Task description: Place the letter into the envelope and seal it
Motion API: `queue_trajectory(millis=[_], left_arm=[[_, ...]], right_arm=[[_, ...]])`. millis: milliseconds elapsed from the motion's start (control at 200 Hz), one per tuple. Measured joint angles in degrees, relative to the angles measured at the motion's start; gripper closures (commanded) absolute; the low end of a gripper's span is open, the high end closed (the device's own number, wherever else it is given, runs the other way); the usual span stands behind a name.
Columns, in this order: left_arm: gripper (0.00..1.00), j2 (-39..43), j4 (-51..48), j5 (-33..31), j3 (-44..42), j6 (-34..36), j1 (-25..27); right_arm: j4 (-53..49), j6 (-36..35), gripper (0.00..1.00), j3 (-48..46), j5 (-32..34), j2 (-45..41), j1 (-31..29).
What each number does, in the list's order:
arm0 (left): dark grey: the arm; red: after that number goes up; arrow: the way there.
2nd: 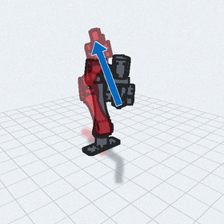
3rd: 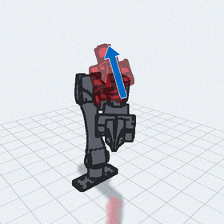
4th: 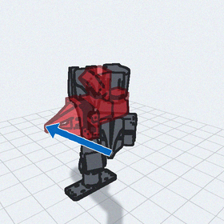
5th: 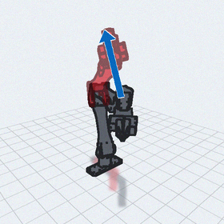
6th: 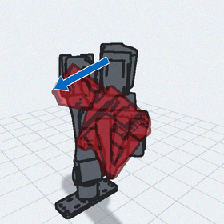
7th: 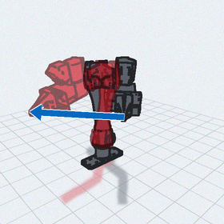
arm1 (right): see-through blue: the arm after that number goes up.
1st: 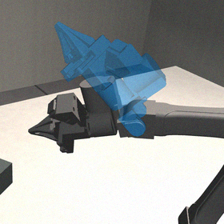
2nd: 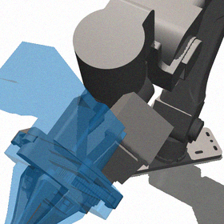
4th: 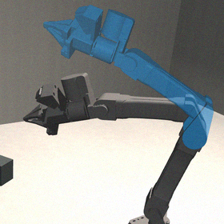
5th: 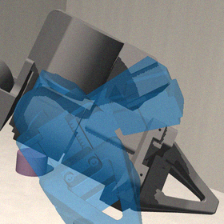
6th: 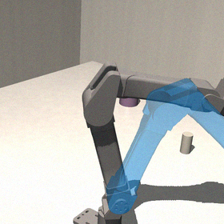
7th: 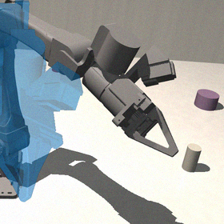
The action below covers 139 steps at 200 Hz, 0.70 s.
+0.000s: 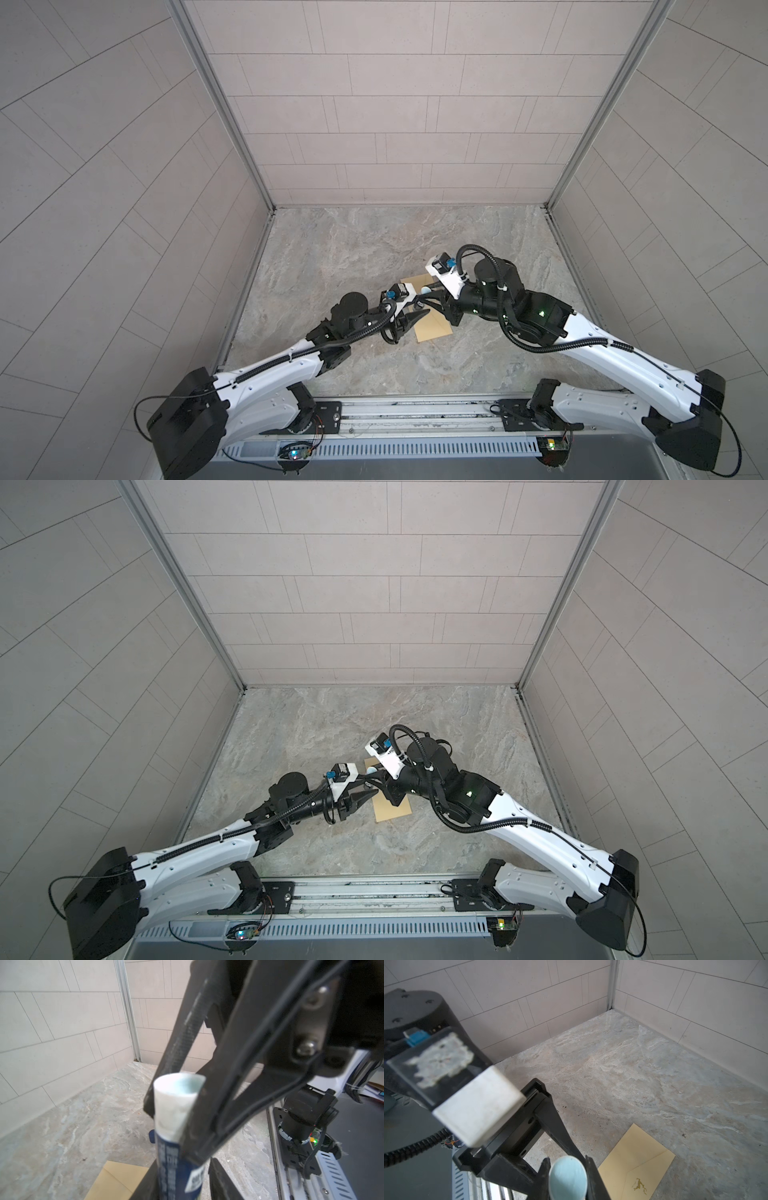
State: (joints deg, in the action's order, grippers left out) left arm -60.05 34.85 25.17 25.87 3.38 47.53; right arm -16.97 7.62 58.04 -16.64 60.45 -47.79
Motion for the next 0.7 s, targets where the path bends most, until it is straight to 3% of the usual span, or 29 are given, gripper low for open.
queue_trajectory(millis=[695], left_arm=[[0.54, 2.32, 6.01, -3.61, -3.23, 0.04, -0.26]], right_arm=[[3.54, 8.76, 1.0, -0.42, 2.45, 1.36, 0.11]])
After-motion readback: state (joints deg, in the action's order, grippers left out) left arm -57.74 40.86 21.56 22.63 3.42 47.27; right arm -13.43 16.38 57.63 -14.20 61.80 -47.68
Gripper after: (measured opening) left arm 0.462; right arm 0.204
